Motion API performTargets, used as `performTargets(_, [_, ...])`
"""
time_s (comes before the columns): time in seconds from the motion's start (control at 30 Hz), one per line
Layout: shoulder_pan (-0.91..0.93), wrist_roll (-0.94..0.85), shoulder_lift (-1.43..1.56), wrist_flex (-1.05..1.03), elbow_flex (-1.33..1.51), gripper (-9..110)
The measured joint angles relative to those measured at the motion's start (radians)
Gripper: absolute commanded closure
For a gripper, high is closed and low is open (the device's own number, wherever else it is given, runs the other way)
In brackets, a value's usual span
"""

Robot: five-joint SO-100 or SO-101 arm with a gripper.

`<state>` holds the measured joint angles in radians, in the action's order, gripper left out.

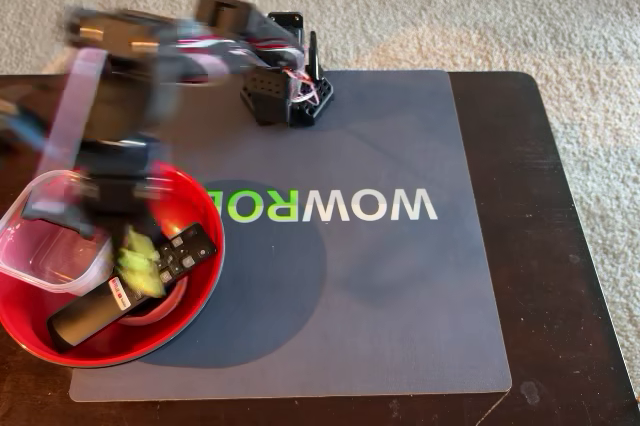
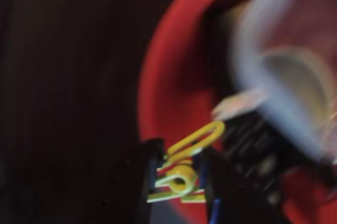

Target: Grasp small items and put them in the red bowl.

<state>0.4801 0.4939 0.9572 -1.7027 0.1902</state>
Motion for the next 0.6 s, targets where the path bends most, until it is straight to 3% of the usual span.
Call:
performTargets(0.07, [0.094,0.043,-0.031,0.0,0.0,100])
performTargets(0.23, [0.149,0.129,-0.083,0.0,0.0,81])
performTargets(0.6, [0.153,0.179,-0.092,0.0,-0.046,77])
